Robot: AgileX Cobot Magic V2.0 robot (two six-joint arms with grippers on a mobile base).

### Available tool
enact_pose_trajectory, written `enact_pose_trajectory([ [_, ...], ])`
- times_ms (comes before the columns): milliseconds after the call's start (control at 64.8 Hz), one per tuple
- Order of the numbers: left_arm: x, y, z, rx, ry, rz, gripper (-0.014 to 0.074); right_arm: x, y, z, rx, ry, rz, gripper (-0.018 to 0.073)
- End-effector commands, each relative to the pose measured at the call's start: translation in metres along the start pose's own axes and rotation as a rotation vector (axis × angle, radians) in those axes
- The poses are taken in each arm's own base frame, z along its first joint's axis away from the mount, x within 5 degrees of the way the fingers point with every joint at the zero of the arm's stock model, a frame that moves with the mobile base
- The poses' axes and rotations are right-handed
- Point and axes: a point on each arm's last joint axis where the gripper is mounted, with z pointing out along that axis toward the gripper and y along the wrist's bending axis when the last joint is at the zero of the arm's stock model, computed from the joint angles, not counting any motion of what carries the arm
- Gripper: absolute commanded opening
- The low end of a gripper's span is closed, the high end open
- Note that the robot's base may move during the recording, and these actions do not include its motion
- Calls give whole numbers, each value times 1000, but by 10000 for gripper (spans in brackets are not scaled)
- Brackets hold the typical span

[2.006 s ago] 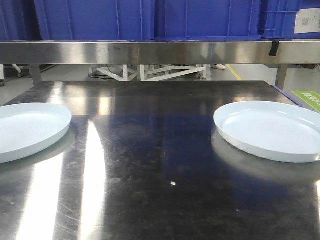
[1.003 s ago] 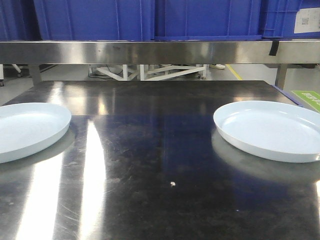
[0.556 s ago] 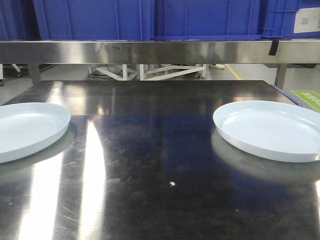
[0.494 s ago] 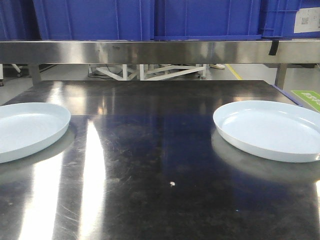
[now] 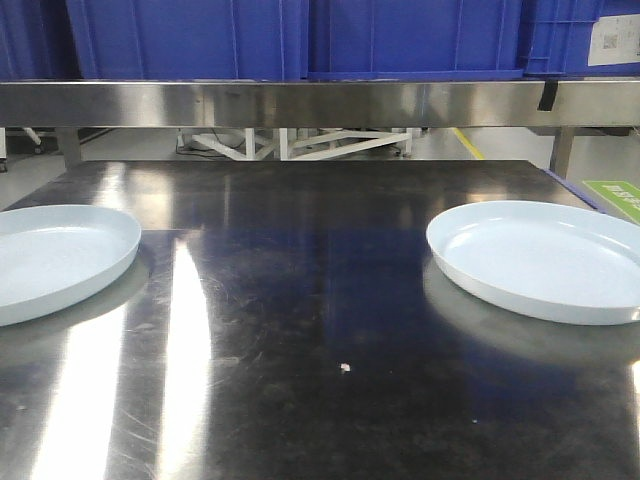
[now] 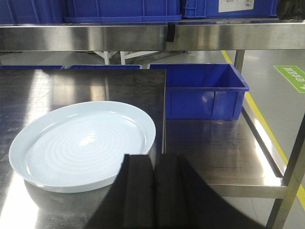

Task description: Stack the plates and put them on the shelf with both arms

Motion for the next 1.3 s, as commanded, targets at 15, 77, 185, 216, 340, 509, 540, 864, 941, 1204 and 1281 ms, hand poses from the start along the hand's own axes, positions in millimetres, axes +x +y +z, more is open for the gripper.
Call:
enact_pose_trajectory([
  [15,-15,-4,-11,17,-52,0,311,-9,0,-2,1,-107,-12,49],
  [77,-16,-3,-6,18,-28,-3,398,-9,0,-2,1,-107,-12,49],
  [185,-15,1,1,-13,4,18,435,-9,0,-2,1,-107,-12,49],
  [216,-15,2,2,-23,9,25,433,-9,0,-2,1,-107,-12,49],
  [340,-14,4,7,-29,33,27,433,-9,0,-2,1,-107,-12,49],
  [509,-14,0,9,-21,34,33,360,-9,0,-2,1,-107,-12,49],
  [540,-14,-1,10,-20,38,34,340,-9,0,-2,1,-107,-12,49],
  [864,-13,-8,23,-13,71,52,222,-9,0,-2,1,-107,-12,49],
  [941,-13,-8,23,-13,71,52,222,-9,0,-2,1,-107,-12,49],
  [1204,-15,-9,19,-7,75,54,87,-9,0,-2,1,-107,-12,49],
  [1281,-20,-15,12,6,81,66,86,-9,0,-2,1,-107,-12,49],
])
